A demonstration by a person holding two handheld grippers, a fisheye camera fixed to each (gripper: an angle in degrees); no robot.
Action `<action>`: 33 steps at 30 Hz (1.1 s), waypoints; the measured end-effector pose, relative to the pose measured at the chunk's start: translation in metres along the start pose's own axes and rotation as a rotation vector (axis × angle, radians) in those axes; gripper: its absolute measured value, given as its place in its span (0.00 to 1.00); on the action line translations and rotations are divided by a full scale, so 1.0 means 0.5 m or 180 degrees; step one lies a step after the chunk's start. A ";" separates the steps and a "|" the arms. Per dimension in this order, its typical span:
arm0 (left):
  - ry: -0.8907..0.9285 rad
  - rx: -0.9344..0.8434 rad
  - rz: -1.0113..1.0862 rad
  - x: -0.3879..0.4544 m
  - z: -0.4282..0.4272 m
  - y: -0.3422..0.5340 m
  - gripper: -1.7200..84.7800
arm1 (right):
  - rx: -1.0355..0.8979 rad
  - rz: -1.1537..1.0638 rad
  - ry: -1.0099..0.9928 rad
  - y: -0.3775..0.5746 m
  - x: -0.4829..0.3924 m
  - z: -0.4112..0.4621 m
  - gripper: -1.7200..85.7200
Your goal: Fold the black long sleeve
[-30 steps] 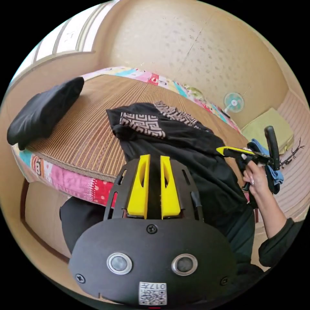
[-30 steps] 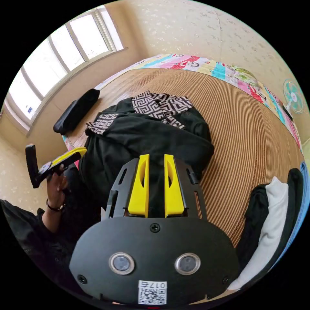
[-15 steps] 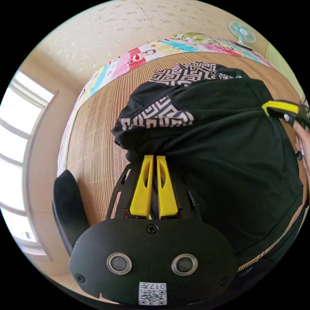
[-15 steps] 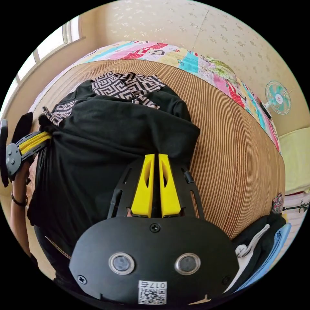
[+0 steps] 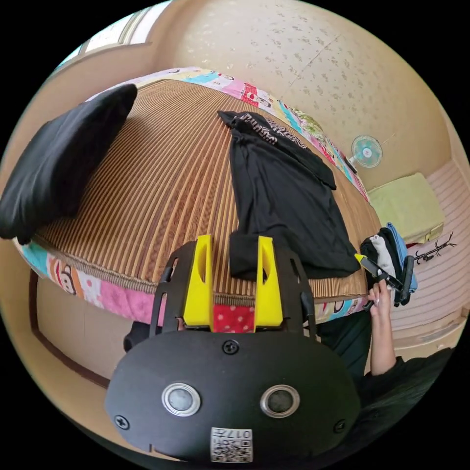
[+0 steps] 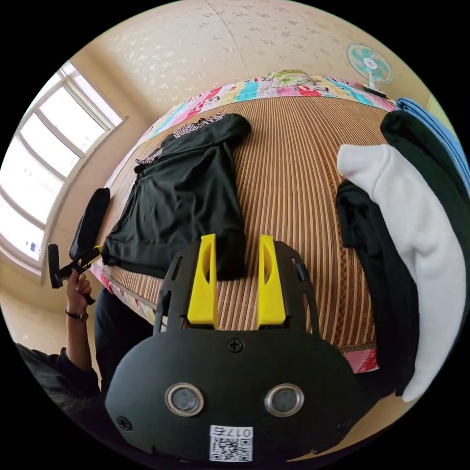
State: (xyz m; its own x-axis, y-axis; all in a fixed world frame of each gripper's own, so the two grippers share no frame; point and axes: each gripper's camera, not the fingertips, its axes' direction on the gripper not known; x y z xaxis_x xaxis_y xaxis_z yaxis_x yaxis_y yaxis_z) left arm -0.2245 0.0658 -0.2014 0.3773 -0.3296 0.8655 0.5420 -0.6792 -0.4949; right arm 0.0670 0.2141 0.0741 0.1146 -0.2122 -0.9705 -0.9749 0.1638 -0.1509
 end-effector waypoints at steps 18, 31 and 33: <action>0.1604 0.0220 -0.0440 -0.101 -0.286 0.200 0.02 | -0.0177 0.0052 -0.0941 0.149 0.101 -0.268 0.05; 0.1510 0.1247 -0.0441 0.008 -0.369 -0.018 0.03 | 0.1059 -0.0370 -0.0981 -0.131 0.023 -0.436 0.05; 0.1258 0.1212 -0.0461 0.021 -0.314 -0.120 0.04 | 0.0953 -0.0236 -0.0857 -0.248 0.021 -0.369 0.06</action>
State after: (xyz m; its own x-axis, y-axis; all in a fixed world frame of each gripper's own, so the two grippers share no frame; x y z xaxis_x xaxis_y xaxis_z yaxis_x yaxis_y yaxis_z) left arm -0.3712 0.0003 -0.1506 0.0090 -0.5209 0.8536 0.8275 -0.4754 -0.2988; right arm 0.1539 0.0138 0.1175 0.2671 0.0193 -0.9635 -0.8680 0.4391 -0.2319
